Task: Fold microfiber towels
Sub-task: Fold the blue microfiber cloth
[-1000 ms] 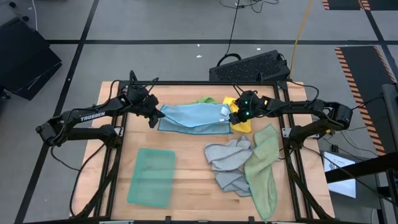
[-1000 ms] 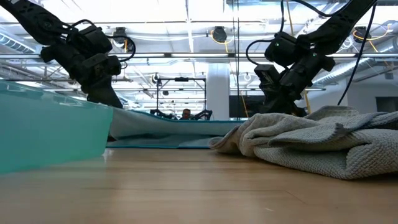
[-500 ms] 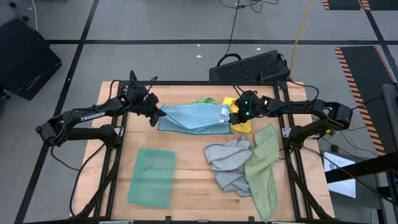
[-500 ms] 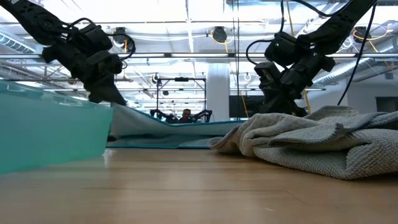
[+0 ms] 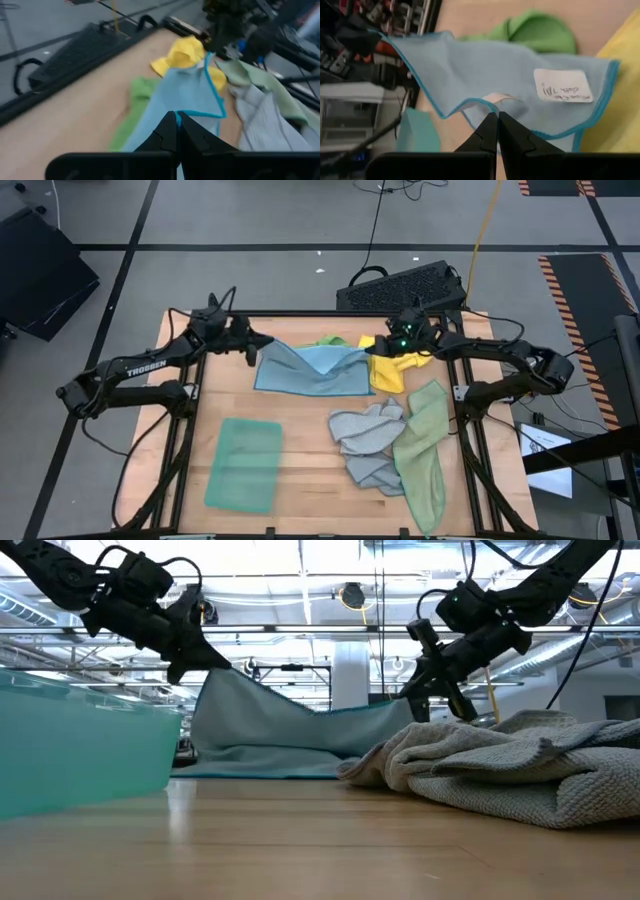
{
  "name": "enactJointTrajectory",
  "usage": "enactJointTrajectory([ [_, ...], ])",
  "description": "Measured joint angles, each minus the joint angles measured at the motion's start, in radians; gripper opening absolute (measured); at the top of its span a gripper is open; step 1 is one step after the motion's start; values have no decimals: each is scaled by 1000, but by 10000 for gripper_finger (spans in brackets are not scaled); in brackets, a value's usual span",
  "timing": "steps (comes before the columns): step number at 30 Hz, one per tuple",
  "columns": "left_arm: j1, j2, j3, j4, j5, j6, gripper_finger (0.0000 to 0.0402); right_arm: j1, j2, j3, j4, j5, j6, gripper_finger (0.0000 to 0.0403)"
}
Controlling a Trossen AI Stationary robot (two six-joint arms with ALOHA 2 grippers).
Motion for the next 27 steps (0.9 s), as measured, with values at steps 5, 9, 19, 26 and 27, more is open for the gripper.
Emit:
enactJointTrajectory([
  [5,29,-17,0,49,-1,-77,3,-29,-16,0,37,-1,11,2],
  [9,30,-43,0,127,-23,-88,3,-43,-27,0,134,21,27,2],
  [19,129,-43,0,366,-133,-202,3,-158,-26,0,374,105,108,2],
  [26,160,-44,0,366,3,-268,3,-147,-26,0,428,27,160,2],
  [27,159,-47,0,373,45,-298,3,-134,-30,0,430,3,169,2],
])
